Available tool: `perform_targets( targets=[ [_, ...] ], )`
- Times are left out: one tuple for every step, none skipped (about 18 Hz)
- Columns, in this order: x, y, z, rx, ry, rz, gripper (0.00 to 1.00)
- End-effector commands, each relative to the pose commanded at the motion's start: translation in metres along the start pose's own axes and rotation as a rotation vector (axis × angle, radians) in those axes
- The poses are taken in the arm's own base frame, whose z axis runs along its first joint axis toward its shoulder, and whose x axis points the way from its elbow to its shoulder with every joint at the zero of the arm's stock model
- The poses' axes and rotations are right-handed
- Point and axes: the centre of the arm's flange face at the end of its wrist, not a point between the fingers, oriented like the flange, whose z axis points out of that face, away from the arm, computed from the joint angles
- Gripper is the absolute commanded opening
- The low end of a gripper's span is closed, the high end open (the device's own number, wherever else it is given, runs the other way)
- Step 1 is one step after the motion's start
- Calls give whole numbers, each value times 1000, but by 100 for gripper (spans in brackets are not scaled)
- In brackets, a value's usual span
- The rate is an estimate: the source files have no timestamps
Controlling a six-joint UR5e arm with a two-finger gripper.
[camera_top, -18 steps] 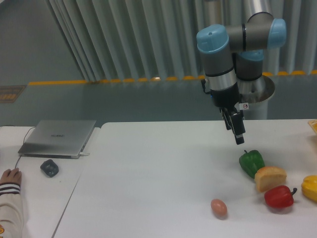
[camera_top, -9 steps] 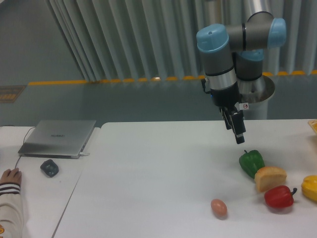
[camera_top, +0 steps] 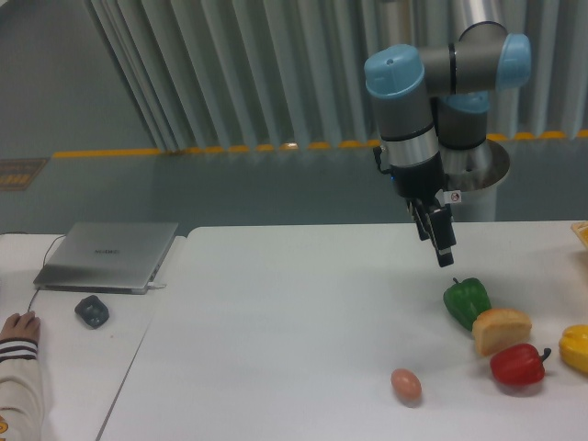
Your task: Place the green peppers in a basket
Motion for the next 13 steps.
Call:
perform_targets(
  targets=[
    [1, 0, 0, 0, 0, 0, 100],
    [1, 0, 0, 0, 1, 0, 100],
    [2, 0, 0, 0, 1, 0, 100],
    [2, 1, -2, 0, -1, 1, 100],
    [3, 1, -3, -1, -3, 1, 100],
    [3, 2, -4, 0, -5, 1, 100],
    [2, 2, -4, 1, -4, -1, 100],
    [3, 2, -4, 1, -6, -2, 100],
    [4, 3, -10, 8, -13, -4, 100],
    [4, 3, -13, 12, -17, -4, 100],
    [4, 4, -14, 13, -18, -5, 100],
    [6, 5, -18, 16, -23, -6, 100],
    [6, 5, -20, 17, -26, -11, 100]
  ],
)
